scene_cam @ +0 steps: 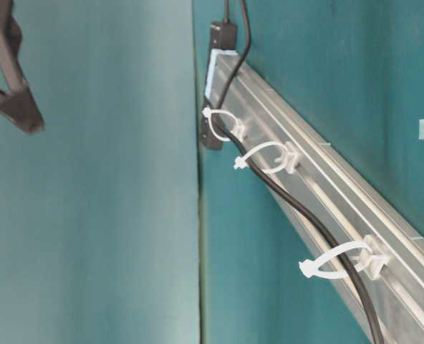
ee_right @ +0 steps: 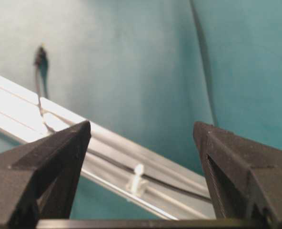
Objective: Pass the USB cable through three rings with both arms.
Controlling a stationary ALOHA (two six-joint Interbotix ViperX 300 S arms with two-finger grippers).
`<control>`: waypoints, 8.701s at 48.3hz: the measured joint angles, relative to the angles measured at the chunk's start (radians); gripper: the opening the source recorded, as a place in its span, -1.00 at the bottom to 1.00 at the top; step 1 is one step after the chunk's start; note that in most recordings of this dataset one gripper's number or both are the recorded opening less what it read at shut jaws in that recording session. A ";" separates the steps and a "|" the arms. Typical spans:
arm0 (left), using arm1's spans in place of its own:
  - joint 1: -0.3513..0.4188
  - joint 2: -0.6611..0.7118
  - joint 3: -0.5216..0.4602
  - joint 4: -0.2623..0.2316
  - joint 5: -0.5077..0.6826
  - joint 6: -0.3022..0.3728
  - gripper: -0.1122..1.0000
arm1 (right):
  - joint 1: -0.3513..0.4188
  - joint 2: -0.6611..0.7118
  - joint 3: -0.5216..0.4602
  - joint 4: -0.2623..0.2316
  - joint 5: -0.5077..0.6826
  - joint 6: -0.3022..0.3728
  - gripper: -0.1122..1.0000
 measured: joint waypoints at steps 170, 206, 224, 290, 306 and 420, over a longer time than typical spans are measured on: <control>0.196 -0.091 0.034 -0.002 -0.037 0.118 0.65 | 0.209 -0.480 0.308 -0.054 -0.336 0.035 0.61; 0.195 -0.152 0.041 0.000 -0.035 0.114 0.65 | 0.215 -0.374 0.314 -0.054 -0.296 0.204 0.61; 0.135 -0.193 0.069 -0.002 -0.026 0.114 0.65 | 0.215 -0.413 0.316 -0.054 -0.287 0.206 0.61; 0.130 -0.245 0.080 0.000 0.017 0.107 0.65 | 0.164 -0.480 0.336 -0.054 -0.267 0.207 0.61; 0.130 -0.245 0.080 -0.002 0.048 0.112 0.65 | 0.163 -0.445 0.337 -0.054 -0.268 0.209 0.61; 0.132 -0.252 0.080 -0.002 0.044 0.087 0.65 | 0.153 -0.396 0.339 -0.054 -0.328 0.216 0.61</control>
